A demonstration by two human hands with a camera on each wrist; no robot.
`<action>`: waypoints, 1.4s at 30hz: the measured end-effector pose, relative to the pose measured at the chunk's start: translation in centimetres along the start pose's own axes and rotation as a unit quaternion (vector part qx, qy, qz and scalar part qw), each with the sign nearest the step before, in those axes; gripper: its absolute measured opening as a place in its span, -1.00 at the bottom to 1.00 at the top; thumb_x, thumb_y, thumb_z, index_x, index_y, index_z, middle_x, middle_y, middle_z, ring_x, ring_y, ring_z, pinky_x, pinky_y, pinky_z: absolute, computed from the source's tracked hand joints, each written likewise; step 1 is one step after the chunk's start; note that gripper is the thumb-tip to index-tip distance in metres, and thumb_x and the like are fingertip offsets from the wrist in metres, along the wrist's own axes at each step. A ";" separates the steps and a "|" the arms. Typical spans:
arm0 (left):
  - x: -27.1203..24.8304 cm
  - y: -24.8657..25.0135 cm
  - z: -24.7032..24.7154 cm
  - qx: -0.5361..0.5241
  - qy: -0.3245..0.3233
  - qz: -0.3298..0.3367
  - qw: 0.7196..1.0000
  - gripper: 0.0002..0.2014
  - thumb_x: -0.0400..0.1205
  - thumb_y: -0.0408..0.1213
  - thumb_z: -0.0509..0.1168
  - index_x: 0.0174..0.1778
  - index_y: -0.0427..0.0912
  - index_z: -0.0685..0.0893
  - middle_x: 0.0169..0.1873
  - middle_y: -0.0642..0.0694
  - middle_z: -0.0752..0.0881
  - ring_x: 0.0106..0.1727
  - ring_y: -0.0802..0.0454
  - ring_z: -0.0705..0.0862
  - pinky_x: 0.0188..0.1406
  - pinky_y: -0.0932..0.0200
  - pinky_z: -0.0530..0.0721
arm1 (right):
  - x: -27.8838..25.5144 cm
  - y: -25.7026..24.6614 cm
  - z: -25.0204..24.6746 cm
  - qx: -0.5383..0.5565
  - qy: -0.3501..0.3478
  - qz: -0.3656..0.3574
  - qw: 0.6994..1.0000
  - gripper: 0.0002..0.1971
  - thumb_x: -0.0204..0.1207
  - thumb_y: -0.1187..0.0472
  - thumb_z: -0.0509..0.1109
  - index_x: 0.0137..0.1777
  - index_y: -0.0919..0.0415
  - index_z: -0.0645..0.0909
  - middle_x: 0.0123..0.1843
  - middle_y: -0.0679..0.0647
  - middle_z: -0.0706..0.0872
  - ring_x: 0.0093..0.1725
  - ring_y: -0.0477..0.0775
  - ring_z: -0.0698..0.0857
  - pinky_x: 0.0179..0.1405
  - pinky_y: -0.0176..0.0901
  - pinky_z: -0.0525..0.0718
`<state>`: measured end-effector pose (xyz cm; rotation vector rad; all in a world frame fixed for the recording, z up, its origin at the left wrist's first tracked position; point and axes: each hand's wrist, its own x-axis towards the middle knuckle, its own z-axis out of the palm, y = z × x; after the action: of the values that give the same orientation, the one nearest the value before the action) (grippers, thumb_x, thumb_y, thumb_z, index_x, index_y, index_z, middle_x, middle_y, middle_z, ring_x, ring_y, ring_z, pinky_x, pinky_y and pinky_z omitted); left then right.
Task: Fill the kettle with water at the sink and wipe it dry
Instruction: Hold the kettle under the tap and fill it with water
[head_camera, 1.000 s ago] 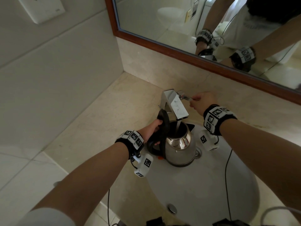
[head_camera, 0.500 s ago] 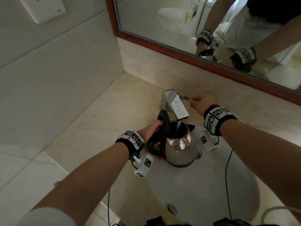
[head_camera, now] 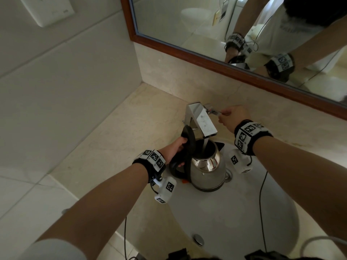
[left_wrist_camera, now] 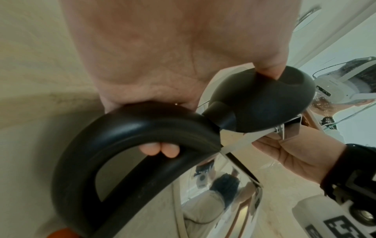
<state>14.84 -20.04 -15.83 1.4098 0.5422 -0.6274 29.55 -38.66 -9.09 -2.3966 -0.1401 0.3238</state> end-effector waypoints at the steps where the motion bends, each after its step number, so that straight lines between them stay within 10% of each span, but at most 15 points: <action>1: 0.0 0.0 0.0 0.000 0.001 -0.001 1.000 -0.23 0.27 0.32 0.13 0.04 -0.35 0.66 -0.21 -0.27 0.71 -0.32 -0.11 0.68 -0.27 0.13 0.65 | 0.0 0.0 0.0 -0.001 0.001 0.001 1.000 -0.89 0.56 0.22 0.40 -0.02 0.18 0.76 -0.11 0.15 0.85 -0.03 0.19 0.79 0.13 0.16 0.75; 30: 0.0 0.1 0.0 0.007 -0.002 -0.001 1.000 -0.18 0.17 0.36 0.16 0.02 -0.32 0.68 -0.19 -0.30 0.71 -0.27 -0.15 0.67 -0.16 0.09 0.62 | -0.1 0.0 0.2 0.032 0.007 0.019 0.999 -0.89 0.54 0.21 0.42 0.00 0.13 0.76 -0.16 0.09 0.84 -0.06 0.14 0.80 0.12 0.14 0.76; 37: -0.1 0.1 0.0 0.002 -0.001 0.003 1.000 -0.26 0.29 0.31 0.14 0.01 -0.32 0.67 -0.22 -0.28 0.71 -0.30 -0.14 0.67 -0.19 0.09 0.63 | -0.2 -0.2 0.0 0.032 0.005 0.025 0.999 -0.75 0.52 0.23 0.43 -0.36 -0.06 0.60 -0.19 0.09 0.83 -0.08 0.17 0.81 0.08 0.15 0.78; 42: 0.0 0.1 0.0 0.006 -0.003 -0.001 1.000 -0.16 0.16 0.36 0.17 0.04 -0.33 0.67 -0.18 -0.30 0.71 -0.29 -0.15 0.68 -0.19 0.08 0.63 | -0.3 -0.2 0.0 0.035 0.004 0.024 0.999 -0.91 0.52 0.22 0.43 -0.03 0.10 0.75 -0.16 0.09 0.84 -0.06 0.15 0.80 0.11 0.15 0.77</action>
<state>14.91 -20.03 -15.79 1.4186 0.5355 -0.6374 29.25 -38.53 -8.90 -2.3336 -0.0660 0.3372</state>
